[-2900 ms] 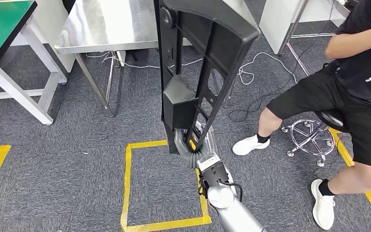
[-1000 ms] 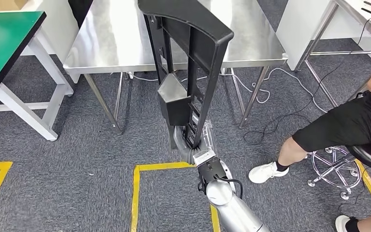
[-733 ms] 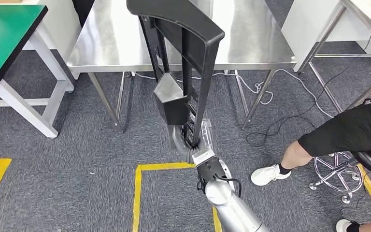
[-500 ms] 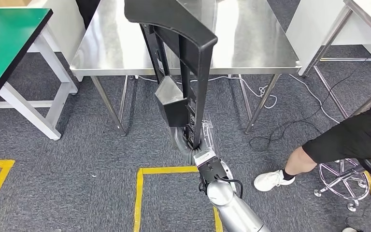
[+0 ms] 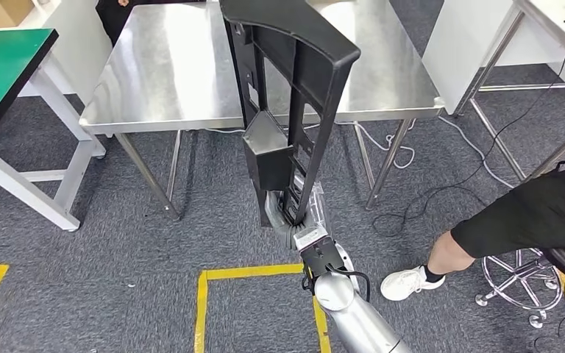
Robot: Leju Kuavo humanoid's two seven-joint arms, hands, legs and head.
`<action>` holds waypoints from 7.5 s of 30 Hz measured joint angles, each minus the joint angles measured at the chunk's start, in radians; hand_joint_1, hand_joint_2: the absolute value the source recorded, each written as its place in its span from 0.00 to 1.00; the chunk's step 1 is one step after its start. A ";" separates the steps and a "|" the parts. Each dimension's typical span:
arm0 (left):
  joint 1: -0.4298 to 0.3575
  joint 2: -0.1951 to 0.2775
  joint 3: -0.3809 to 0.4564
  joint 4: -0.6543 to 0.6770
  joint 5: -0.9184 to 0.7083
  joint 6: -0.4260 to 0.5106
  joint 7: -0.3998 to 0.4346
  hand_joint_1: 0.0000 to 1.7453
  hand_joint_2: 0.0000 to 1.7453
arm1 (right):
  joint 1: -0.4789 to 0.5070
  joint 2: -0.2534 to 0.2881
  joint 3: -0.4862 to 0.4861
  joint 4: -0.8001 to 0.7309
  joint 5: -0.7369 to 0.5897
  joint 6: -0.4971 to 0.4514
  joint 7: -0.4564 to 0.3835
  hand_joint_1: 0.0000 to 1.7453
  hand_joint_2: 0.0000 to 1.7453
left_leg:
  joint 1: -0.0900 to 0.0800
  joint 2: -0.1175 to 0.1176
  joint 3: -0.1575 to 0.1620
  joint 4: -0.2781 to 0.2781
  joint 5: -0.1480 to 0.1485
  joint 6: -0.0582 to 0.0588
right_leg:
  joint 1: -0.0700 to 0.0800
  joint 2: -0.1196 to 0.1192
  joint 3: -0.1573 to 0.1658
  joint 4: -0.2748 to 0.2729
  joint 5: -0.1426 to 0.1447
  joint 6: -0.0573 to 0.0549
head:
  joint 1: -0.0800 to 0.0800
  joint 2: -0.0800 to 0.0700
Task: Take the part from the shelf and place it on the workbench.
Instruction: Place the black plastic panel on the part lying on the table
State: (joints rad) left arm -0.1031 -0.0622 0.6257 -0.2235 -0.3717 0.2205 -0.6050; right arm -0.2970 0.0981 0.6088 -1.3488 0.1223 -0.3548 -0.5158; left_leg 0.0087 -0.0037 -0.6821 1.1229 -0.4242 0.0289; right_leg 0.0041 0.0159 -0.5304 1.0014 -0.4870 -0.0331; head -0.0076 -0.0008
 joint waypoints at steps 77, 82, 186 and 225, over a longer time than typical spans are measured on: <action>0.039 0.007 0.135 0.004 0.052 0.059 -0.009 0.00 1.00 | -0.331 0.161 0.178 0.219 0.319 -0.046 0.215 1.00 1.00 | -0.021 -0.007 0.109 -0.156 0.020 0.042 | -0.010 -0.005 -0.148 0.171 -0.022 0.055 | 0.004 0.000; 0.036 0.006 0.135 0.004 0.036 0.039 -0.011 0.00 1.00 | -0.323 0.156 0.167 0.217 0.352 -0.048 0.229 1.00 1.00 | -0.031 -0.009 0.124 -0.142 -0.008 0.023 | -0.008 -0.007 -0.067 -0.039 0.068 0.028 | -0.001 0.000; -0.037 -0.015 0.084 0.004 -0.097 0.010 -0.006 0.00 1.00 | -0.718 0.010 -0.012 1.012 1.095 -0.146 0.671 0.75 1.00 | 0.009 0.005 0.134 -0.152 -0.023 -0.013 | -0.011 -0.007 -0.084 -0.049 0.114 0.036 | 0.002 0.000; -0.027 0.004 0.078 0.000 -0.066 0.052 -0.005 0.00 0.00 | -0.711 0.059 -0.046 1.032 1.148 -0.104 0.699 0.00 1.00 | 0.009 0.005 0.134 -0.152 -0.023 -0.013 | -0.011 -0.007 -0.084 -0.049 0.114 0.036 | 0.002 0.000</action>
State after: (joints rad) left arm -0.1302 -0.0586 0.7037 -0.2239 -0.4372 0.2725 -0.6100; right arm -1.0081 0.1576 0.5627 -0.3170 1.2702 -0.4590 0.1831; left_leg 0.0180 0.0015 -0.5483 0.9709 -0.4472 0.0157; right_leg -0.0067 0.0088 -0.6140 0.9523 -0.3733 0.0027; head -0.0053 -0.0008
